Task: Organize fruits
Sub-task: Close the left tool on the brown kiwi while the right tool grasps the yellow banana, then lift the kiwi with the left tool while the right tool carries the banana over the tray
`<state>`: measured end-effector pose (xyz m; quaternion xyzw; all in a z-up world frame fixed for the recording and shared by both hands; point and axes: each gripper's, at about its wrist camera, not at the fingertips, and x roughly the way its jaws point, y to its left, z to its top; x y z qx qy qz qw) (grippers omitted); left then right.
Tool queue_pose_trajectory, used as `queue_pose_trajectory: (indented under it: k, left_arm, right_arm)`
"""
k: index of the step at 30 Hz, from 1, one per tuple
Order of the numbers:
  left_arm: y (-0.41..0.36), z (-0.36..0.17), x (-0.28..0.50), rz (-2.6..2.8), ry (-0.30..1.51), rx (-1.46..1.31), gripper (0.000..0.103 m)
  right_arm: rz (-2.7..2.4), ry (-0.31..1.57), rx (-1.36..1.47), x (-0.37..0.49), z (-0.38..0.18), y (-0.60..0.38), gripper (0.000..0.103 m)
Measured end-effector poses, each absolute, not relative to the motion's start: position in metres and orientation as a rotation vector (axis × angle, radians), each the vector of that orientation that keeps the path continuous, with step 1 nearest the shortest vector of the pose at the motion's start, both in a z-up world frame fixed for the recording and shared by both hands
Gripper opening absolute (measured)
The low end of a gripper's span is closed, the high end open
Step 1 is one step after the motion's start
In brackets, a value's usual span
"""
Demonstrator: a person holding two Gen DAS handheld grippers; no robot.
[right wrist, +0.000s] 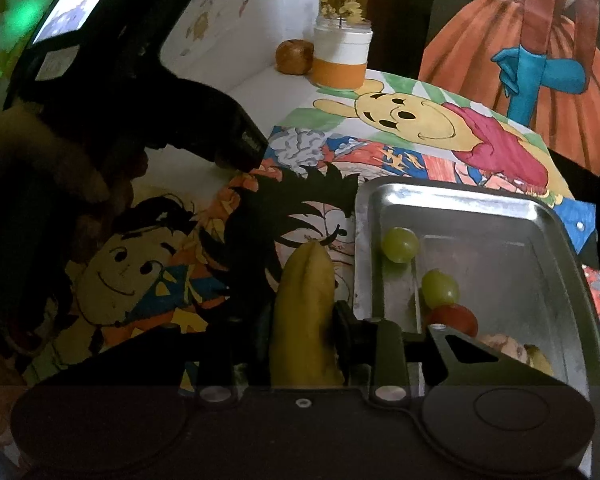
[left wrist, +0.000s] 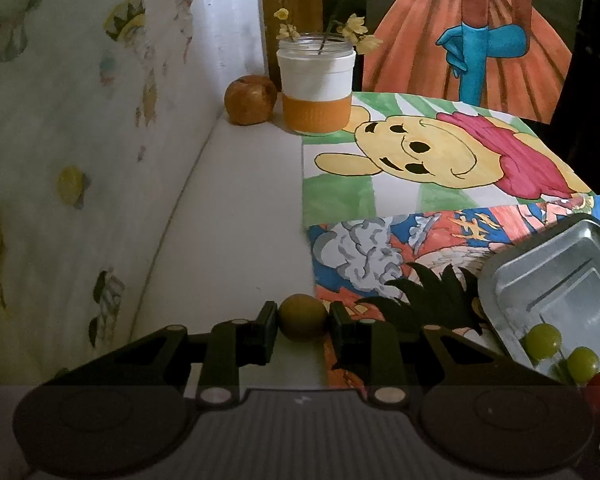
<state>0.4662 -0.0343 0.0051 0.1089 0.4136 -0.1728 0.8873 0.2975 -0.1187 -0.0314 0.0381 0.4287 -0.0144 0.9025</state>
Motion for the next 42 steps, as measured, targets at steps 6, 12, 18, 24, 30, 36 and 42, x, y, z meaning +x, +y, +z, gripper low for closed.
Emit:
queue_pose_trajectory:
  k: [6,12,18,24,30,36,42]
  left_arm:
    - [-0.036,0.009,0.462,-0.36,0.853,0.233,0.031]
    - [-0.038,0.015,0.458,-0.358,0.844,0.237,0.031]
    - [-0.043,0.025,0.45,-0.359,0.826,0.256,0.031]
    - [-0.048,0.038,0.444,-0.363,0.804,0.263,0.031]
    - [-0.059,0.056,0.44,-0.385,0.779,0.264,0.031]
    - [-0.087,0.068,0.435,-0.447,0.761,0.271,0.031]
    - [-0.127,0.066,0.43,-0.529,0.765,0.277,0.031]
  right_arm:
    - [-0.042,0.848,0.134,0.29,-0.024,-0.126,0.034]
    - [-0.043,0.789,0.216,0.28,-0.013,-0.138,0.033]
    - [-0.046,0.698,0.305,0.271,0.006,-0.154,0.033]
    - [-0.052,0.625,0.369,0.265,0.034,-0.172,0.033]
    - [-0.105,0.574,0.418,0.261,0.061,-0.202,0.033]
    - [-0.198,0.56,0.429,0.252,0.075,-0.239,0.033]
    - [-0.281,0.617,0.402,0.235,0.077,-0.277,0.033]
